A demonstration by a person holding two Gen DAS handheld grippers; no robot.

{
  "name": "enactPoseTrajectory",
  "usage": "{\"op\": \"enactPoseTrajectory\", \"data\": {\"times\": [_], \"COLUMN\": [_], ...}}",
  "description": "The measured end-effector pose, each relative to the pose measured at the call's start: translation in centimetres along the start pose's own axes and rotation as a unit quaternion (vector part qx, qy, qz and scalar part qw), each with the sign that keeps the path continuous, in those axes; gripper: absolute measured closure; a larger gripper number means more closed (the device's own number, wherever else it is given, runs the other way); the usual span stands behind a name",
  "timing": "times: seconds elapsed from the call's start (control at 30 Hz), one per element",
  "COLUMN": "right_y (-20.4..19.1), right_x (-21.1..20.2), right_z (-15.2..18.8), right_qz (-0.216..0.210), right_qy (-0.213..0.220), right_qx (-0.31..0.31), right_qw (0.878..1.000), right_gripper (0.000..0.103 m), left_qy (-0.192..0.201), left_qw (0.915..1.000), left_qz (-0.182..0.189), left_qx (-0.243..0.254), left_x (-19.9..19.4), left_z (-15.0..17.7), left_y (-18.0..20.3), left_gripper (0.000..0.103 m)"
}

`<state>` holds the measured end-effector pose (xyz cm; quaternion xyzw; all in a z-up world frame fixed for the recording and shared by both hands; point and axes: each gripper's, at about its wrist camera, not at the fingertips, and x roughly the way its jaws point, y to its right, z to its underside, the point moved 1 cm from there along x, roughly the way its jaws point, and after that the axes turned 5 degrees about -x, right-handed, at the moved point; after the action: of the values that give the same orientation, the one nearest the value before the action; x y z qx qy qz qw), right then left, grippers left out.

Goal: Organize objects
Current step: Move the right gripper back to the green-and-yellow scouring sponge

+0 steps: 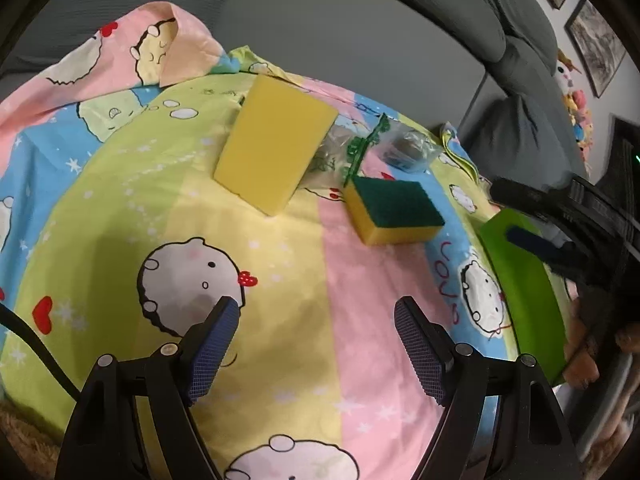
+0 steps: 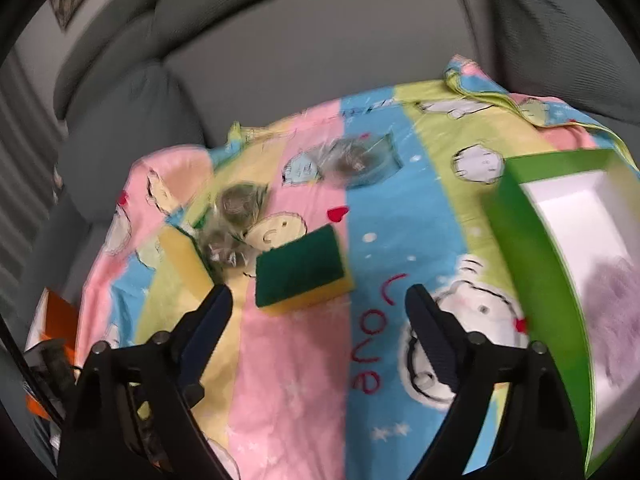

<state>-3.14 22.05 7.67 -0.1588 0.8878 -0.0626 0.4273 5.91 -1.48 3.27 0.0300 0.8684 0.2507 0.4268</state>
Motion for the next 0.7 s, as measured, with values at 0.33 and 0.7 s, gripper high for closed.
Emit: {"op": "enactPoseTrajectory", "data": {"times": [0.33,0.7], "right_y": [0.5,0.7], "right_x": [8.8,8.0], "right_z": [-2.7,-0.7], "right_qz": [0.039,-0.037], "right_qy": [-0.088,-0.082], "right_qx": [0.006,0.03], "right_qw": [0.995,0.996], "right_gripper": [0.044,0.076], "left_qy": [-0.013,-0.021], "left_qw": [0.999,0.9986], "left_qz": [0.017,0.023], "left_qx": [-0.04,-0.043], "left_x": [0.9,1.3], "left_z": [-0.6,-0.5], "left_y": [-1.7,-1.3], "left_gripper": [0.022,0.022]}}
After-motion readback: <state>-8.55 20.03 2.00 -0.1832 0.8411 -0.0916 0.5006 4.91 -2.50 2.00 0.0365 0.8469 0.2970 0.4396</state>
